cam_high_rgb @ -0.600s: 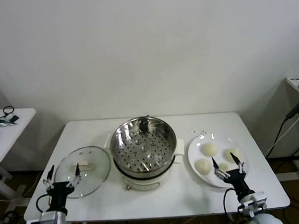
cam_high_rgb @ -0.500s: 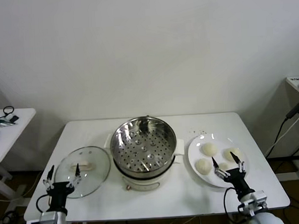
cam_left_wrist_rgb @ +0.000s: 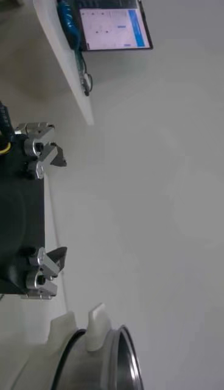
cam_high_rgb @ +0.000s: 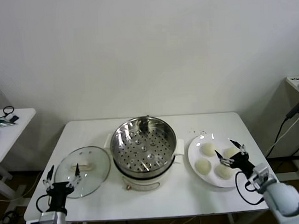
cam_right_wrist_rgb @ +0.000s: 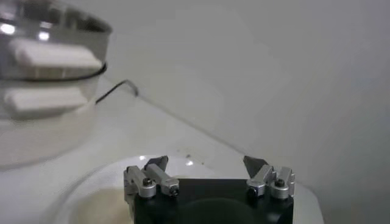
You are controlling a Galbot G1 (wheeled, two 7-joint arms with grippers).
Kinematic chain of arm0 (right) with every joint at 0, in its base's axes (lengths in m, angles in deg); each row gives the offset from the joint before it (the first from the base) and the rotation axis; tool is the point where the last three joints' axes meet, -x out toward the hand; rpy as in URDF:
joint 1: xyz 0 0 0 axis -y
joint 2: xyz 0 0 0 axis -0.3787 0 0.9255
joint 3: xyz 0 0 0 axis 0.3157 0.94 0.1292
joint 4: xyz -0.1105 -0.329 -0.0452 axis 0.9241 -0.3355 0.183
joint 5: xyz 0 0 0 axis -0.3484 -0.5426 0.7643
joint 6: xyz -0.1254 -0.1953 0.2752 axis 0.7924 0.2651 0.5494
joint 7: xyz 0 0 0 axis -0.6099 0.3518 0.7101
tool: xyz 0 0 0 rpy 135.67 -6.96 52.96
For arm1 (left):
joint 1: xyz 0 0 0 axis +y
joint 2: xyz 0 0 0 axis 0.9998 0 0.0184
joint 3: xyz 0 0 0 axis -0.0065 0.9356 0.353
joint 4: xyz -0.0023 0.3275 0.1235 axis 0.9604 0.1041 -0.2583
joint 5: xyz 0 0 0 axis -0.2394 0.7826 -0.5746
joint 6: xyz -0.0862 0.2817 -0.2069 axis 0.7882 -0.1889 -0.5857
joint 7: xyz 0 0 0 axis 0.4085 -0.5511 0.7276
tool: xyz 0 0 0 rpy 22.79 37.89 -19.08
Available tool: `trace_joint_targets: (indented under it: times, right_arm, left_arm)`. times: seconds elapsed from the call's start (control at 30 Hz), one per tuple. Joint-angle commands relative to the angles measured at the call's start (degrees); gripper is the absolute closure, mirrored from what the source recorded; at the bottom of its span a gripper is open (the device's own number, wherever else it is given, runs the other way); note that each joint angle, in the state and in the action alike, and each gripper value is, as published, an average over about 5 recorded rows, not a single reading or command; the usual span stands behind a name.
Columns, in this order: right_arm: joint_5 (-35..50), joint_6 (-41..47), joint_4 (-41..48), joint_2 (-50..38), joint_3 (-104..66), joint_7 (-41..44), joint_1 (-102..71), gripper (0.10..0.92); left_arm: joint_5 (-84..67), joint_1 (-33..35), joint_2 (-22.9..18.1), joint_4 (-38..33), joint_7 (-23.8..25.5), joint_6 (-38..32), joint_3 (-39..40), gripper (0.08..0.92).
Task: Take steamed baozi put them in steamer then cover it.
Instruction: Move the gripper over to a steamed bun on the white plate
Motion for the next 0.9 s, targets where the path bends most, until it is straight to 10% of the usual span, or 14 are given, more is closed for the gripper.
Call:
trace_joint_targets:
  times: [0.03,0.53,0.9]
  right_arm:
    - [-7.5,4.9,10.5,-13.8,16.3,22.6,21.7,0.203]
    - [-4.9,-1.7,28.8,-10.6,69.4,33.8,66.1,0.203]
    - [-5.8,-3.7,41.6,1.3,78.4,34.5,70.8,0.203]
  left_arm:
    - [-0.5,-0.1,-0.2,-0.2,-0.4,0.3,0.3,0.177]
    - [-2.1,0.3,1.0,0.6,-2.6,0.8,0.4,0.177]
    - [-3.8,-0.4,1.9,-0.1,-4.0,2.9,0.4,0.177]
